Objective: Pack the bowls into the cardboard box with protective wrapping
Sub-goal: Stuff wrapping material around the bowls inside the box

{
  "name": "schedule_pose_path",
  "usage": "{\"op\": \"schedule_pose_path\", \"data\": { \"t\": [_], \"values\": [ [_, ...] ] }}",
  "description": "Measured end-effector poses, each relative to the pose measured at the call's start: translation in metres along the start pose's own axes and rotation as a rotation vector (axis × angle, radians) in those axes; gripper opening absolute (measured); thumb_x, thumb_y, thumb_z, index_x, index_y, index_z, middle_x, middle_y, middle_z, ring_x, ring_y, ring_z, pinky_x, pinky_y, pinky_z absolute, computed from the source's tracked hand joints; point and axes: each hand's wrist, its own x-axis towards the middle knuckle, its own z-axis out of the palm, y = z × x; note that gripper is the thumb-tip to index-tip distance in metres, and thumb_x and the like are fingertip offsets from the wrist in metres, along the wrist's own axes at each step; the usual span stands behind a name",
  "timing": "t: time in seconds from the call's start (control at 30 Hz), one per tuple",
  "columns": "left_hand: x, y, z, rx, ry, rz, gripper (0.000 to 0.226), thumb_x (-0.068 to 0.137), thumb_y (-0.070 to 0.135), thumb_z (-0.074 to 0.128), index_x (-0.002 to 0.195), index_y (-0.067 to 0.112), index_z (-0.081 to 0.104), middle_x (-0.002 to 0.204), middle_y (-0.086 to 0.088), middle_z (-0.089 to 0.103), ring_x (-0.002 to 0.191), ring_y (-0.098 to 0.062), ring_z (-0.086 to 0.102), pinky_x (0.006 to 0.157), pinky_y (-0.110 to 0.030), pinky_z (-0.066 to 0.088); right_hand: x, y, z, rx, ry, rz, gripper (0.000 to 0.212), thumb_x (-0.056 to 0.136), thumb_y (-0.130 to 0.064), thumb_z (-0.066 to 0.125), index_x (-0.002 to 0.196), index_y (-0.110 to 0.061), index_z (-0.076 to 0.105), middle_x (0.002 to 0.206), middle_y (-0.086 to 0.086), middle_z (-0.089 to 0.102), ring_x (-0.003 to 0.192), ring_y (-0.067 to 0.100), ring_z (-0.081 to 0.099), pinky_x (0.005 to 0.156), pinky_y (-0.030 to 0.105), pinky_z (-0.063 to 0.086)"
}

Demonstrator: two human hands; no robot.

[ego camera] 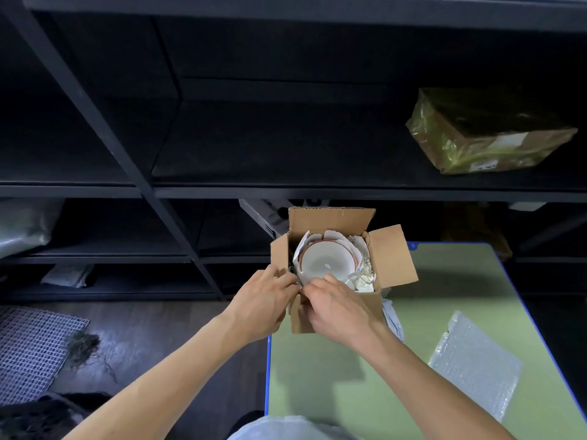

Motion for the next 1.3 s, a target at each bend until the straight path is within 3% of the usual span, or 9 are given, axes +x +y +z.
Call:
{"op": "schedule_pose_path", "data": {
  "t": [0.13,0.3,0.47,0.6,0.7,0.97,1.13,1.3],
  "values": [
    [-0.009,0.003,-0.003,-0.098,0.087,-0.045,0.040,0.090,0.021,0.052,0.129,0.024,0.058,0.133,0.010,0.053,0.111,-0.023,0.049,0.082,-0.036,0.048,-0.009,0.007,0.002,0.022,0.054,-0.010,0.023,0.097,-0.027,0.046,0.111,-0.016,0.061,0.107,0.000,0.060,0.106,0.022,0.047,0.093,0.032,0.039],
    [-0.012,0.008,-0.007,-0.214,0.172,-0.072,0.035,0.094,0.021,0.049,0.126,0.021,0.064,0.129,0.008,0.061,0.116,-0.022,0.052,0.083,-0.037,0.049,-0.021,0.014,-0.002,0.020,0.142,0.009,0.027,0.096,-0.027,0.051,0.119,-0.022,0.064,0.109,-0.006,0.063,0.108,0.018,0.050,0.083,0.024,0.031],
    [-0.012,0.012,-0.008,-0.346,0.229,-0.153,0.031,0.099,0.027,0.051,0.124,0.024,0.068,0.124,0.011,0.063,0.119,-0.014,0.051,0.091,-0.034,0.047,-0.033,0.024,-0.013,0.116,0.134,0.042,0.029,0.099,-0.027,0.050,0.126,-0.026,0.062,0.116,-0.011,0.061,0.116,0.015,0.047,0.093,0.030,0.043],
    [-0.004,0.027,-0.008,-0.407,0.273,-0.175,0.028,0.101,0.030,0.052,0.121,0.024,0.070,0.120,0.011,0.065,0.115,-0.013,0.054,0.091,-0.028,0.043,-0.048,0.030,-0.016,0.158,0.166,0.053,0.026,0.099,-0.022,0.053,0.121,-0.022,0.066,0.117,-0.012,0.061,0.117,0.014,0.048,0.088,0.025,0.044],
    [0.004,0.044,-0.008,-0.461,0.309,-0.166,0.024,0.099,0.023,0.054,0.115,0.020,0.073,0.112,0.006,0.067,0.107,-0.018,0.058,0.090,-0.033,0.046,-0.061,0.039,-0.015,0.187,0.190,0.078,0.024,0.098,-0.020,0.054,0.118,-0.021,0.066,0.117,-0.014,0.060,0.115,0.012,0.049,0.083,0.020,0.040],
    [0.029,0.102,-0.003,-0.520,0.368,-0.192,0.032,0.095,0.023,0.045,0.103,0.013,0.075,0.102,0.001,0.068,0.093,-0.024,0.060,0.079,-0.040,0.051,-0.093,0.084,-0.013,0.260,0.209,0.104,0.025,0.098,-0.022,0.054,0.119,-0.029,0.065,0.121,-0.022,0.058,0.112,0.008,0.052,0.079,0.031,0.052],
    [0.055,0.148,0.002,-0.580,0.301,-0.194,0.023,0.095,0.017,0.052,0.109,0.020,0.071,0.105,0.007,0.065,0.095,-0.018,0.059,0.076,-0.036,0.051,-0.117,0.125,-0.013,0.294,0.188,0.118,0.023,0.097,-0.019,0.054,0.114,-0.027,0.067,0.116,-0.019,0.061,0.106,0.011,0.055,0.077,0.028,0.049],
    [0.082,0.192,0.012,-0.553,0.205,-0.180,0.028,0.097,0.019,0.046,0.114,0.022,0.069,0.109,0.008,0.065,0.097,-0.018,0.061,0.074,-0.035,0.051,-0.129,0.180,-0.004,0.285,0.099,0.164,0.027,0.098,-0.021,0.056,0.123,-0.023,0.066,0.123,-0.012,0.060,0.114,0.014,0.053,0.087,0.034,0.050]
  ]
}}
